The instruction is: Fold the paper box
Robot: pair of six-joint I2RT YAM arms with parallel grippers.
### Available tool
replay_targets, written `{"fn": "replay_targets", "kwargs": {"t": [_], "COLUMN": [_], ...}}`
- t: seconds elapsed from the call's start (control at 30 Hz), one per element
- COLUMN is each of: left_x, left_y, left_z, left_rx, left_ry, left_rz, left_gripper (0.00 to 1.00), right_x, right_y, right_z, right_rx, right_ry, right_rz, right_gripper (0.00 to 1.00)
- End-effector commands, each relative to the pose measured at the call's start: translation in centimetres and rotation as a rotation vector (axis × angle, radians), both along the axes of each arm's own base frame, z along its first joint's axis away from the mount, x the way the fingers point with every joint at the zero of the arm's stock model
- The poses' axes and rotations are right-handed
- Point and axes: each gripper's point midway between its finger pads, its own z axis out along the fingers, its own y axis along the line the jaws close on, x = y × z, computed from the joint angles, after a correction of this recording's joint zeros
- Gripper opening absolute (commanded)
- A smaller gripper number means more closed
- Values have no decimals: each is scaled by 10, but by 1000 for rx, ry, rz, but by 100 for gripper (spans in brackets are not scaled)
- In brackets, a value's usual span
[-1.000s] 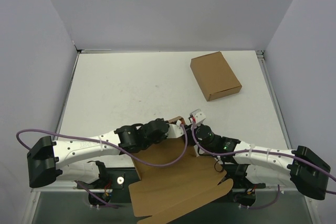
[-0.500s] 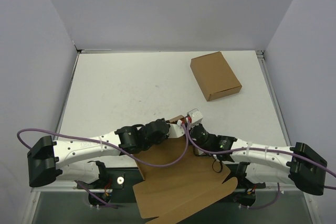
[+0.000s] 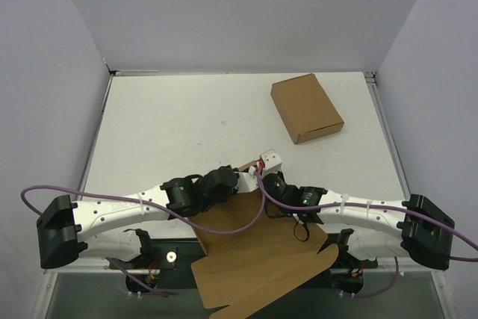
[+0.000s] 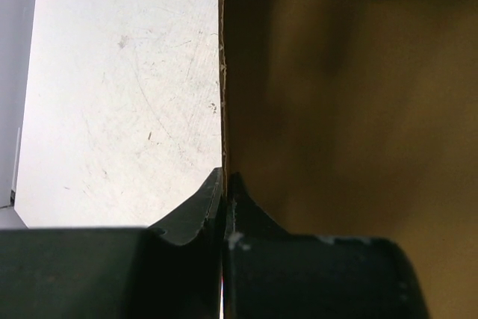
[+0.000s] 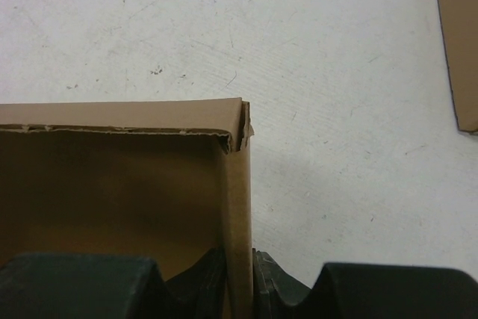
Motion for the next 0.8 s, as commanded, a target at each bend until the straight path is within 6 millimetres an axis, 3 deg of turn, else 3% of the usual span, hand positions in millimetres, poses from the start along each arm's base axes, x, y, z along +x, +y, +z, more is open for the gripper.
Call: {"fn": "replay_targets", "kwargs": {"t": [0.0,0.4,0.53,0.63,0.7,0.73,0.77], "left_x": [2,10,11,9,7,6,6], "left_y": [7,19,19,14,8,8,6], "left_z": [25,35,42,45,46,48,50], "left_rx": [-79,-107,-142,-188,-223,-236,-249], "left_ry": [3,-5,-2,28,57,63,66], "left_rz": [15,57,57,45,28,25,23], "left_gripper": [0,0,0,0,8,24,30], "right_x": [7,9,9,7,4,3,2], "right_y": [-64,-66,-69,-67,-61,-60,-60], "right_z": [-10,9,21,19,19,18,17], "right_rx": [-279,-367,-409,-391,-347,-336,-323], "right_ry": [-40,-44,-41,-21,0,5,11], "right_rz": [-181,-218,-239,-235,-227,-224,-226], "right_gripper": [0,0,0,0,0,0,0]}}
